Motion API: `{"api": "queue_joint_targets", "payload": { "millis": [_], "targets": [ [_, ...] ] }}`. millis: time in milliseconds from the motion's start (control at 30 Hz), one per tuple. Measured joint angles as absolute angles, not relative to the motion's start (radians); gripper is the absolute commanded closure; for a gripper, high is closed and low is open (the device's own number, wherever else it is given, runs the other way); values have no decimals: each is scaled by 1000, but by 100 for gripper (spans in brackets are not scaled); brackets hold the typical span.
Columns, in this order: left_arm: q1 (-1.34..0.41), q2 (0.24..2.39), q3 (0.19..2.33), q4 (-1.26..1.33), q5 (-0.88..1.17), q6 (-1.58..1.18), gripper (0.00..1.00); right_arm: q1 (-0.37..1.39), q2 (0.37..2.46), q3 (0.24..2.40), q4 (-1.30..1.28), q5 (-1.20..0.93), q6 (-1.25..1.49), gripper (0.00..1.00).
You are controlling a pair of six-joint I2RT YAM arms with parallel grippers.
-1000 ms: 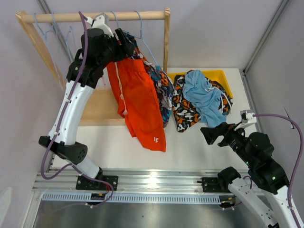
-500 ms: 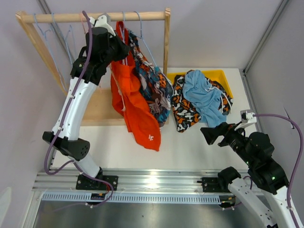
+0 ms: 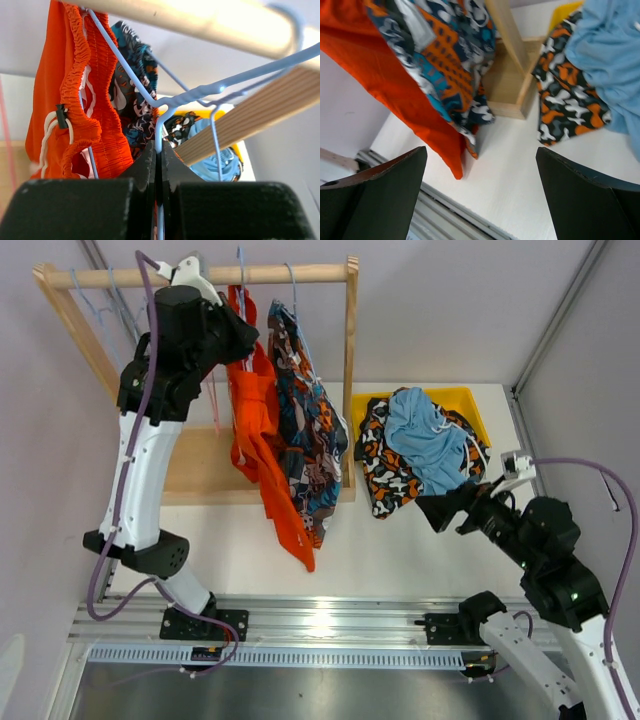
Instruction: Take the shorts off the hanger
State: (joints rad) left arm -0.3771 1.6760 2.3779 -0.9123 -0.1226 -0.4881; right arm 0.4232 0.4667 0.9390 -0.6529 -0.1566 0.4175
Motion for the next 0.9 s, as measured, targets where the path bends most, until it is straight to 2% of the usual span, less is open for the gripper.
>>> {"api": "queue_joint_targets", "payload": {
  "millis": [167, 267, 333, 467, 567, 700, 900],
  "targets": [
    [-377, 1617, 2395, -930, -112, -490, 100, 445, 670, 1171, -572, -214, 413, 1],
    [-377, 1582, 2395, -930, -98, -496, 100, 531, 794, 1309, -529, -193, 402, 1],
    [-377, 1558, 2389, -925, -88, -498, 100, 665, 889, 1399, -503, -125, 379, 1],
    [-377, 1518, 2365, -930, -74, -498, 100, 1060, 1121, 1587, -489, 135, 295, 1],
    [-377, 1495, 2332, -925, -71, -498, 100, 1231, 1306, 1699, -461, 250, 247, 0],
    [-377, 1470, 2283, -920, -70, -497, 100, 1312, 1496, 1744, -443, 334, 223, 1],
    [-377, 1434, 2217, -914, -67, -495, 100, 1343, 1647, 1812, -434, 371, 216, 1]
  ]
}}
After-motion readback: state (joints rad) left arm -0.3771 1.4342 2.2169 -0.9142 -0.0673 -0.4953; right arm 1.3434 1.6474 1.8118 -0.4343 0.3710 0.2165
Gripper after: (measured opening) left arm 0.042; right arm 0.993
